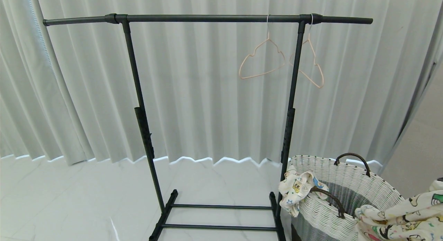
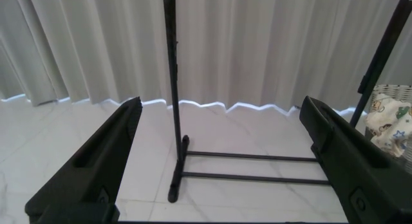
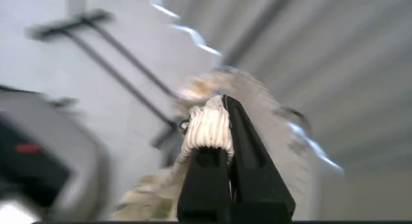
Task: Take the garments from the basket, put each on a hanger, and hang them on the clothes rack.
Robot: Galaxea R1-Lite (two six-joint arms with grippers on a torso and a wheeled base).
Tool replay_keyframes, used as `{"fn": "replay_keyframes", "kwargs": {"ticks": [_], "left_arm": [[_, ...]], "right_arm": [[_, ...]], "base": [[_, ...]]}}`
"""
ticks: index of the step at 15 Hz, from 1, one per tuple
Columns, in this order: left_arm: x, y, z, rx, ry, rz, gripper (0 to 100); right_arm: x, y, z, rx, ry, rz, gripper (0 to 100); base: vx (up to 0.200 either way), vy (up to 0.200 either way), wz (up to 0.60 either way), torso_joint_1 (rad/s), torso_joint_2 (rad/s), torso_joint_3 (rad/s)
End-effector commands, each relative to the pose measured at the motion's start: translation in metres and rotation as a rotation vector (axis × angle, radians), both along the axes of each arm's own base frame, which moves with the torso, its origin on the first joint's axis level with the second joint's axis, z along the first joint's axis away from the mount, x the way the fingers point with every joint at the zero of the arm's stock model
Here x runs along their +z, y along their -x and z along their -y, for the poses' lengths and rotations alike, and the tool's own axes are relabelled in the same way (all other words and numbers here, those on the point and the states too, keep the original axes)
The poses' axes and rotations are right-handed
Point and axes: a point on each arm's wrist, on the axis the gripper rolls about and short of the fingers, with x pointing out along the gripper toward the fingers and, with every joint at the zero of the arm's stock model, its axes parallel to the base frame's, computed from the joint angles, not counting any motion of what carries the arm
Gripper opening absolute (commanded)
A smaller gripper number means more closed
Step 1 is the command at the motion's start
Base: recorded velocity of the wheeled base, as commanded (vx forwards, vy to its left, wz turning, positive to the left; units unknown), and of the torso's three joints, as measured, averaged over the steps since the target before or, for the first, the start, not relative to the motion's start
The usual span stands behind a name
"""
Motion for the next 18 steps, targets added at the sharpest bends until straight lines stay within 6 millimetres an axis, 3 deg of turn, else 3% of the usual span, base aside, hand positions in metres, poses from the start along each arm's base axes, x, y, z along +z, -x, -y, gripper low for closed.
{"fn": "replay_keyframes", "kwargs": {"ticks": [1, 4, 7, 10, 11, 12, 15, 18], "left_arm": [[0.000, 0.000, 0.000, -0.003, -0.009, -0.002, 100], [0.000, 0.000, 0.000, -0.003, -0.018, -0.001, 100], [0.004, 0.001, 0.001, -0.041, -0.062, 0.024, 100], [0.083, -0.001, 0.002, -0.199, -0.032, 0.084, 100], [0.098, -0.006, 0.003, -0.209, -0.034, 0.077, 100], [0.126, -0.019, 0.005, -0.281, -0.109, 0.067, 100], [0.140, -0.057, 0.013, -0.582, -0.367, 0.020, 100], [0.168, -0.107, 0.039, -0.818, -0.325, -0.061, 100]], "right_arm": [[-0.004, -0.007, -0.029, 0.210, -0.092, -0.144, 0], [-0.009, -0.023, -0.069, 0.325, -0.131, -0.231, 0], [-0.014, -0.047, -0.121, 0.389, -0.215, -0.229, 0], [-0.024, -0.063, -0.152, 0.404, -0.244, -0.235, 0], [-0.025, -0.066, -0.156, 0.404, -0.246, -0.230, 0], [-0.026, -0.073, -0.165, 0.391, -0.256, -0.210, 0], [-0.029, -0.088, -0.182, 0.285, -0.215, -0.137, 0], [-0.021, -0.097, -0.193, 0.262, -0.259, -0.056, 0]], "base": [[0.000, 0.000, 0.00, 0.000, 0.00, 0.000], [0.000, 0.000, 0.00, 0.000, 0.00, 0.000], [0.000, 0.000, 0.00, 0.000, 0.00, 0.000], [0.000, 0.000, 0.00, 0.000, 0.00, 0.000], [0.000, 0.000, 0.00, 0.000, 0.00, 0.000], [0.000, 0.000, 0.00, 0.000, 0.00, 0.000], [0.000, 0.000, 0.00, 0.000, 0.00, 0.000], [0.000, 0.000, 0.00, 0.000, 0.00, 0.000]]}}
